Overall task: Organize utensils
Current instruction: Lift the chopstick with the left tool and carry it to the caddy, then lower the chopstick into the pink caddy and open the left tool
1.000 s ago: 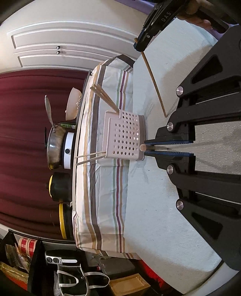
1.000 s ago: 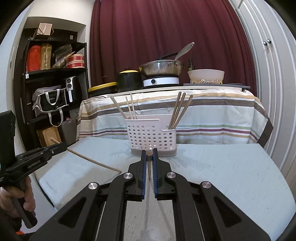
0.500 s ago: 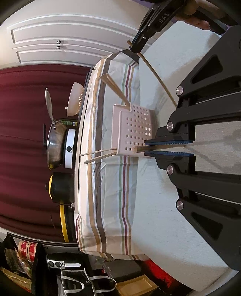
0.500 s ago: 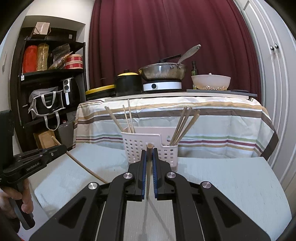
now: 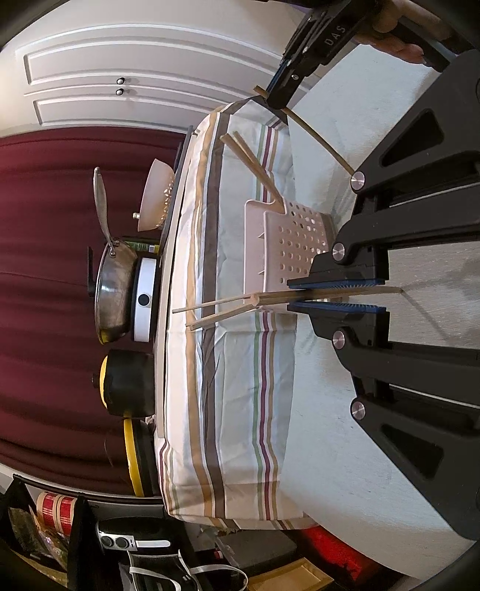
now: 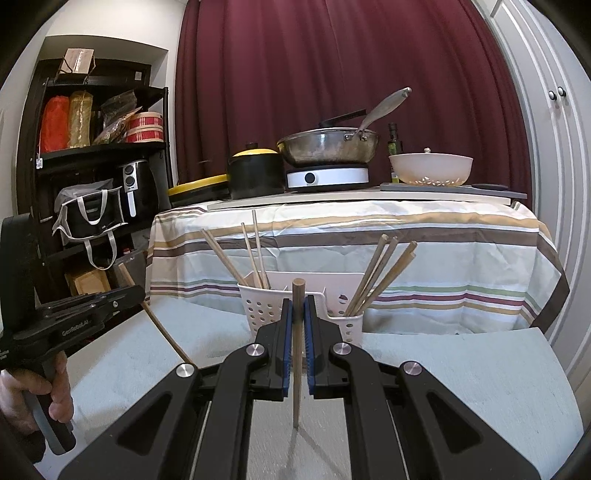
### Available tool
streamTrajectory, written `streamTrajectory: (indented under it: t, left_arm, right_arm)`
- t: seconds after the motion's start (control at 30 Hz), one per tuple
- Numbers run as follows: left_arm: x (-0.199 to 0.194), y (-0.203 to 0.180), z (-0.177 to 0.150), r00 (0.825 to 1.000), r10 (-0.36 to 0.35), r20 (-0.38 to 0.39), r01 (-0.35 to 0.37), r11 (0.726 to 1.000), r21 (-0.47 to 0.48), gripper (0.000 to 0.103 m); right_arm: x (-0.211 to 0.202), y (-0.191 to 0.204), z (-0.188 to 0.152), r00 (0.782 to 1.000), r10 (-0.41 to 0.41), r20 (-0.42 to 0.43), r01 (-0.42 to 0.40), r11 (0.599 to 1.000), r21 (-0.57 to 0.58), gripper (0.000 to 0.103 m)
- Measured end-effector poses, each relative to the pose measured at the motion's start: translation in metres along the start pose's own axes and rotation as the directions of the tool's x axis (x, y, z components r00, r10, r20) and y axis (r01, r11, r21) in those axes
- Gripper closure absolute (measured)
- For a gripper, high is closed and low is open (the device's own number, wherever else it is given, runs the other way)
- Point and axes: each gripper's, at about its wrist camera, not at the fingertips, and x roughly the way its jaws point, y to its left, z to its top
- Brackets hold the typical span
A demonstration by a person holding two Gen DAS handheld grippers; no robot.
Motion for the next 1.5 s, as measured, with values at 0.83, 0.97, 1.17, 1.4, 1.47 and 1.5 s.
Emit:
streamTrajectory:
  t: [0.83,0.97,1.17,1.4,1.47,1.5]
  left_arm:
    - [0.001,-0.015,0.11,0.971,-0.074,0.226,0.064,0.997,0.051,0.096]
    - [0.006,-0.021,0.136,0.955,-0.076,0.285,0.062,0.996,0.061,0.096]
    - [0.025,-0.029,0.167,0.941,-0.076,0.33,0.057,0.996,0.068,0.096]
    - [0.064,-0.029,0.166,0.95,-0.07,0.304,0.059,0.997,0.045,0.096]
    - [0.076,-0.03,0.161,0.954,-0.065,0.294,0.055,0.998,0.044,0.096]
    - [0.083,-0.03,0.158,0.955,-0.063,0.29,0.053,0.998,0.044,0.096]
  right_arm:
    - [0.008,-0.009,0.092,0.981,0.031,0.189,-0.026,0.999,-0.025,0.096]
    - [0.01,-0.012,0.111,0.971,0.028,0.239,-0.021,0.999,-0.033,0.096]
    - [0.027,-0.019,0.129,0.965,0.013,0.262,-0.003,0.999,-0.038,0.096]
    - [0.056,-0.028,0.127,0.975,-0.009,0.221,0.017,0.999,-0.037,0.096]
    - [0.065,-0.03,0.121,0.979,-0.015,0.201,0.022,0.999,-0.034,0.096]
    - [0.068,-0.031,0.12,0.981,-0.016,0.193,0.023,0.999,-0.033,0.096]
